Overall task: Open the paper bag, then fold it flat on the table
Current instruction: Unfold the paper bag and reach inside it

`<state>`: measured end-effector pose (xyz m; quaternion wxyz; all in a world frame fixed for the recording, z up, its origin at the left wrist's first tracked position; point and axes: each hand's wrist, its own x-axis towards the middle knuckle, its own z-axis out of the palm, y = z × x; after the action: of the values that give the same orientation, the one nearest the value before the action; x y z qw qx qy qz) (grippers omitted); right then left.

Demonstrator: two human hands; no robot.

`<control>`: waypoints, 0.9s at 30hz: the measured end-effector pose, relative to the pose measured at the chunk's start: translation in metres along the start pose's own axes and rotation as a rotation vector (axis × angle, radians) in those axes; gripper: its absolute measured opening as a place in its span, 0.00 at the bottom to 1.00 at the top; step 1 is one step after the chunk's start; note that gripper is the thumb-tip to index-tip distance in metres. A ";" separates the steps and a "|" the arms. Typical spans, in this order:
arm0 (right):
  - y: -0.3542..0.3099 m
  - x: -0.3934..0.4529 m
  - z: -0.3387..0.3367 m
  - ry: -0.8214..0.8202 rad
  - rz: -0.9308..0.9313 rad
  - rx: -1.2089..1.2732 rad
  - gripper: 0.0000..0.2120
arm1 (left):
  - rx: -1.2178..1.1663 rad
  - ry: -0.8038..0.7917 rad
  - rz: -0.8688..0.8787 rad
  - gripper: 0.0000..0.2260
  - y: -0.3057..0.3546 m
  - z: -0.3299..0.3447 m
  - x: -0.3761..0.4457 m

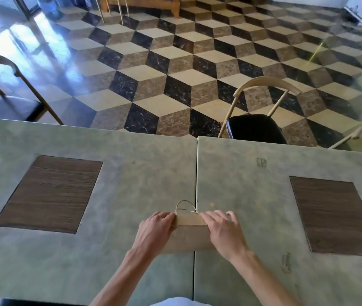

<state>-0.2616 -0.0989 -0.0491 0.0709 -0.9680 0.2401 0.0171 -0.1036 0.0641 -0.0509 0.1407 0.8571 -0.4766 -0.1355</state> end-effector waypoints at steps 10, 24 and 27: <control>0.012 -0.075 0.017 -0.143 -0.011 0.229 0.23 | -0.091 -0.013 0.011 0.25 0.029 0.040 -0.063; 0.028 -0.062 -0.026 -0.144 -0.026 0.450 0.20 | -0.217 0.071 -0.076 0.34 0.050 0.034 -0.089; 0.028 -0.063 -0.031 -0.169 -0.024 0.441 0.17 | -0.253 0.118 -0.090 0.33 0.054 0.031 -0.092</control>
<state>-0.3305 -0.0993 -0.0178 0.3008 -0.9270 0.2197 0.0444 -0.2034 0.1119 -0.0511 0.2693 0.8595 -0.4076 -0.1501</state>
